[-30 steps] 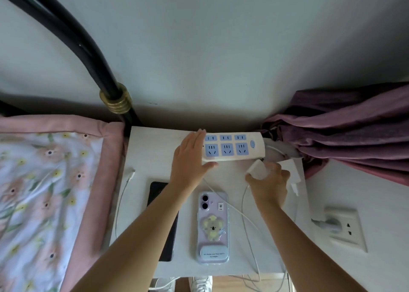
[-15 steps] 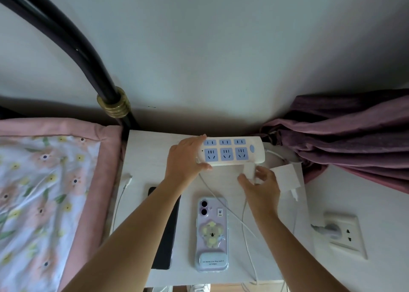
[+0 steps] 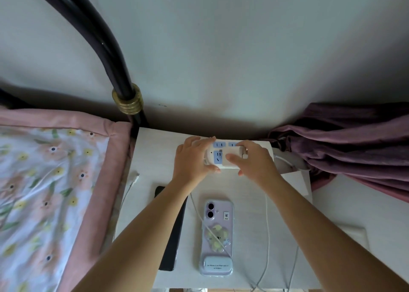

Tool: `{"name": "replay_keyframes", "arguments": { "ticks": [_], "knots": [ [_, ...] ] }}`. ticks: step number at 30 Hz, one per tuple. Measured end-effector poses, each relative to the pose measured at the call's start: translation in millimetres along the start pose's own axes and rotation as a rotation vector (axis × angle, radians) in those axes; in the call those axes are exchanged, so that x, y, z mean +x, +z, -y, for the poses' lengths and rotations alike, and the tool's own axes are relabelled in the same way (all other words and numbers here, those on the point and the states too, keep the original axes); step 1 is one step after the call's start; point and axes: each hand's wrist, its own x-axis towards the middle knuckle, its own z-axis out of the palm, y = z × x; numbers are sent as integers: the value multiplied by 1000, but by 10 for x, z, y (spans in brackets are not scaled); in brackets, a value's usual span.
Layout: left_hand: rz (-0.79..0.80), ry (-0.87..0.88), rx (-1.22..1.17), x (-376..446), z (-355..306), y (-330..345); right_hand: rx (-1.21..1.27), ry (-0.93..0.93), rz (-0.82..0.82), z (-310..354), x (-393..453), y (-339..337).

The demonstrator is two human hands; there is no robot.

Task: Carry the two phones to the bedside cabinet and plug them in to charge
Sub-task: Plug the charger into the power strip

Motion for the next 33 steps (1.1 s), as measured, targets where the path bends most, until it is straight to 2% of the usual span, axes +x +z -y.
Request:
{"name": "replay_keyframes", "arguments": {
  "ticks": [4,9,24,33],
  "knots": [
    [-2,-15,-37,0,23,-2,-214,-81,69,159,89,-102],
    [-4,-27,-33,2,22,-6,-370,-97,147,304,131,-146],
    [9,16,-14,8,17,-64,-407,-13,-22,387,66,170],
    [-38,57,27,29,24,-63,-536,3,33,438,89,294]
  ]
}}
